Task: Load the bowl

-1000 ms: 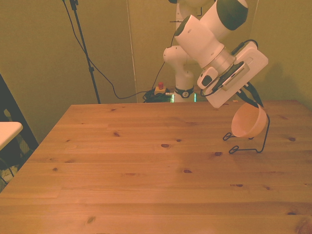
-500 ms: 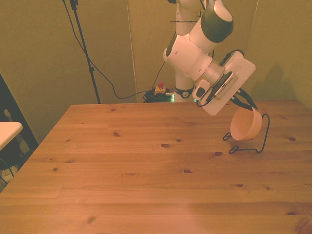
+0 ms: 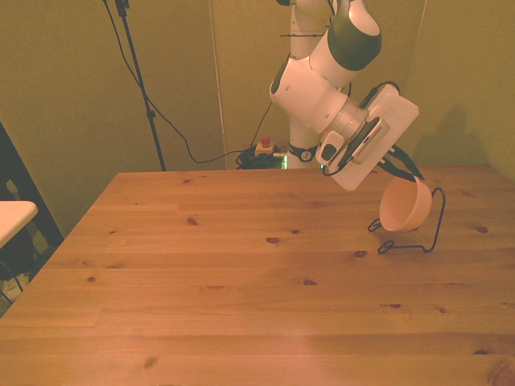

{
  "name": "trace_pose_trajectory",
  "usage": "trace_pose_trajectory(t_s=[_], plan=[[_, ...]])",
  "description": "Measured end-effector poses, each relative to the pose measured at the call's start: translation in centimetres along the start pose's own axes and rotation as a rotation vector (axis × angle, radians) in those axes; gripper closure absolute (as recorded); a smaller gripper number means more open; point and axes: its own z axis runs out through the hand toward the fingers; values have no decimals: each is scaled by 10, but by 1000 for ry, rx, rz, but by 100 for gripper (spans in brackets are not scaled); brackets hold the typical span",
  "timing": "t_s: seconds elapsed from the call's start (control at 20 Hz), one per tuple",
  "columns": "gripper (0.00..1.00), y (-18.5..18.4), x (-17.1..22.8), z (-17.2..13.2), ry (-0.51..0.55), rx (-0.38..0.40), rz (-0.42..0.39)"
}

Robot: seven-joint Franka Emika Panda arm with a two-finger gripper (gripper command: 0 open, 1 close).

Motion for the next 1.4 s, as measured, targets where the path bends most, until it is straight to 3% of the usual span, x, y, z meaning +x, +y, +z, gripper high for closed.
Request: trace_pose_trajectory(t_s=[0.5, 1.4], plan=[[100, -10, 8, 13, 31, -3, -9], [100, 11, 10, 26, -24, 31, 11]])
